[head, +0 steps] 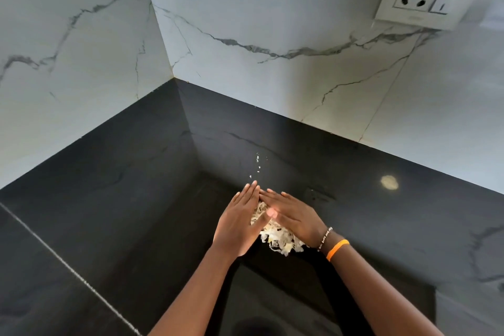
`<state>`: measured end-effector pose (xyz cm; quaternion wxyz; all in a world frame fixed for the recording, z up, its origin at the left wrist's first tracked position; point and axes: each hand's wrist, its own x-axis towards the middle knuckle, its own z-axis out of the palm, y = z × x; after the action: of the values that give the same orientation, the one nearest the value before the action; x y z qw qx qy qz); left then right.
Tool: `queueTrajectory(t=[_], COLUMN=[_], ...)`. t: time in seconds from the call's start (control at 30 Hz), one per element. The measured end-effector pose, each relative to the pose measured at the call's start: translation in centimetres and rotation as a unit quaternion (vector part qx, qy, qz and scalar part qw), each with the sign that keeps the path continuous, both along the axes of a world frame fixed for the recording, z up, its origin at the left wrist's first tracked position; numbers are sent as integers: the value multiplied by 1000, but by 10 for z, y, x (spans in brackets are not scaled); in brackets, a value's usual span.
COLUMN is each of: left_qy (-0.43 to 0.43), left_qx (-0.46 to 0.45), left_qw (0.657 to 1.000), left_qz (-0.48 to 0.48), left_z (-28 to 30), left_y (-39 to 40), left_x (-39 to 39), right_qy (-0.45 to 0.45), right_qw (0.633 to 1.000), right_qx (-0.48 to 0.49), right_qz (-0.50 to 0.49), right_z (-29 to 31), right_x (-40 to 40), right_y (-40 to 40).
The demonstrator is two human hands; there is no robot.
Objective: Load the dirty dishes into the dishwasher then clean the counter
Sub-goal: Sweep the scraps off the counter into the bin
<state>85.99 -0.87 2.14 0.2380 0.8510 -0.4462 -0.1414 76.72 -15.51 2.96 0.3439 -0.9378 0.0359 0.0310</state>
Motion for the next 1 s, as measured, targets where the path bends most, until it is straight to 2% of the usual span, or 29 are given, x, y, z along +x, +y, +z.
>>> queueTrajectory(t=[0.07,0.17,0.27,0.33,0.4,0.47,0.53,0.6,0.67,0.7,0.77,0.8,0.87,0.93,1.0], left_qy=[2,38,63,45,-1,-37,-55,-65,-72,-75,-79,-82,-93,-97,-97], left_qx=[-12,-50,-97,-75,-15,21,37,43,52,52,57,62,72,78,83], left_qw=[1000,998,989,986,991,994,992,992,992,991,991,990,989,989,988], left_qz=[1,21,96,140,131,106,104,98,94,95,96,93,88,85,81], left_z=[-2,-3,0,0,-2,-3,-5,-4,-3,-3,-3,-4,-3,-2,-1], left_y=[13,31,43,52,59,62,62,60,59,59,59,58,57,57,57], left_x=[-12,-28,-38,-37,-33,-31,-30,-31,-32,-33,-32,-32,-32,-31,-30], right_qy=[5,2,-44,-30,59,121,110,80,40,14,-15,-13,19,60,71], right_qw=[1000,998,991,979,962,949,958,985,997,992,983,983,989,984,975], right_qx=[-2,58,79,23,-67,-161,-194,-124,47,119,159,138,35,-95,-172], right_qz=[-5,-2,-95,-201,-258,-242,-178,-92,-43,-47,-93,-121,-146,-136,-125], right_z=[0,0,5,6,2,-1,-3,-3,1,3,8,7,2,-5,-11], right_x=[-14,-32,-38,-42,-42,-37,-30,-28,-31,-32,-28,-22,-4,21,49], right_y=[13,24,9,-9,-24,-21,-2,20,33,31,19,9,-8,-19,-25])
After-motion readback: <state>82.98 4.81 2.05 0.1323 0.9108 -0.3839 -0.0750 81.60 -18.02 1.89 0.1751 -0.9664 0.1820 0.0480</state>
